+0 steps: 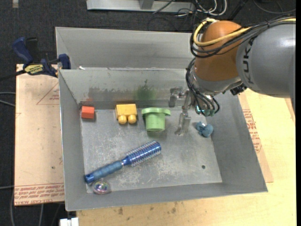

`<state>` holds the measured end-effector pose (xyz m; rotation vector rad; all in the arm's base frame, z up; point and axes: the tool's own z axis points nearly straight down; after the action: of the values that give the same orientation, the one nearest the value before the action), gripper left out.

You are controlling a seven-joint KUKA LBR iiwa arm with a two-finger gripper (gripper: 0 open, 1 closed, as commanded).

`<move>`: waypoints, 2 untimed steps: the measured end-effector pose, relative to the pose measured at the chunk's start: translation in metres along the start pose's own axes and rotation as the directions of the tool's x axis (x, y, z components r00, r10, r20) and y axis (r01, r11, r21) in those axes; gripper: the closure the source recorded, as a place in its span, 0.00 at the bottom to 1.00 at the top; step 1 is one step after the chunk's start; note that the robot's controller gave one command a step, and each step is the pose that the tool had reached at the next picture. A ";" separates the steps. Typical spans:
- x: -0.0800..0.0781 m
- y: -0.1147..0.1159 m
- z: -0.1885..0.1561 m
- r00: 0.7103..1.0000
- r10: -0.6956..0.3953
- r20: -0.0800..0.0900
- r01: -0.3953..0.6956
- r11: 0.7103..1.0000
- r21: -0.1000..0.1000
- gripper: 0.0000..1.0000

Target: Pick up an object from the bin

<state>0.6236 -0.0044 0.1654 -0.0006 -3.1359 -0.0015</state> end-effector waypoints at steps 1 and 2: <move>-0.022 0.048 0.096 0.935 -0.354 0.007 0.354 0.935 0.001 0.00; -0.024 0.047 0.093 0.936 -0.352 0.013 0.352 0.936 0.002 1.00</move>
Offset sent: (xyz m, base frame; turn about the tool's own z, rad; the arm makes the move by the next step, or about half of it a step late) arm 0.0211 0.0463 -0.0954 -0.3635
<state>0.6468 0.0429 0.0722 0.5627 -3.0988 -0.0030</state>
